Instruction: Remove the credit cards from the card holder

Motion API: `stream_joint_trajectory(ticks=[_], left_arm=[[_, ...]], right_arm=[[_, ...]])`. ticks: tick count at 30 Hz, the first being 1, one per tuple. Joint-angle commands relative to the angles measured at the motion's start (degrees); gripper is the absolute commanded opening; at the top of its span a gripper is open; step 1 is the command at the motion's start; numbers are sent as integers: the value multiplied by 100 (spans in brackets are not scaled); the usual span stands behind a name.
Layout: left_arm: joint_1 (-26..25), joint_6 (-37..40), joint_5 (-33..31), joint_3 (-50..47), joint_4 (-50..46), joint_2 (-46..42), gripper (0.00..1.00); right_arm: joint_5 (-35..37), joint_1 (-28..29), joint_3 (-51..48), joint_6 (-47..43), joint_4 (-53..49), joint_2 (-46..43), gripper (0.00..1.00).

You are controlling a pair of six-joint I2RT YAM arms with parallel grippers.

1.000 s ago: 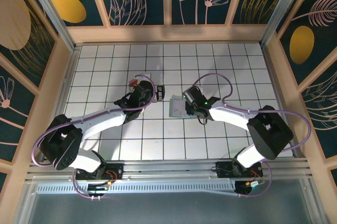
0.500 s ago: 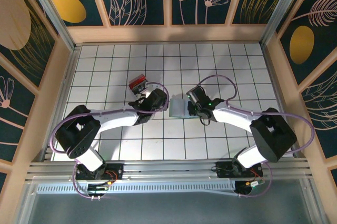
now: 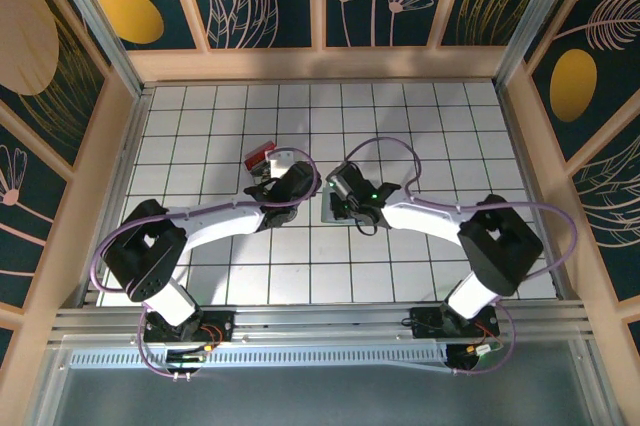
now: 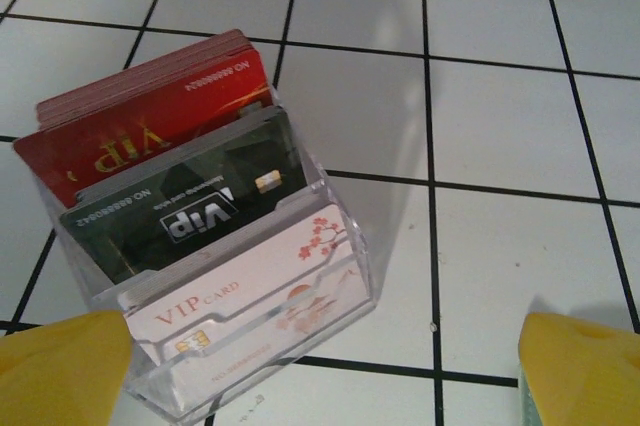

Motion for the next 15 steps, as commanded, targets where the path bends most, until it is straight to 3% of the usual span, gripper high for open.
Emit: stream_joint_trajectory(ticks=[1,8,15], left_arm=[[49,-303,-283,-64,-212,-290,99],[189,-456,-266,-310,-255,-484,99],[369,-556,-143,-469,-256,-637,99]], right_arm=[[106,42,294,138,-167,319,27],[151,51,450,179,-233,625,46],[66,125,450,128,-237,732,55]])
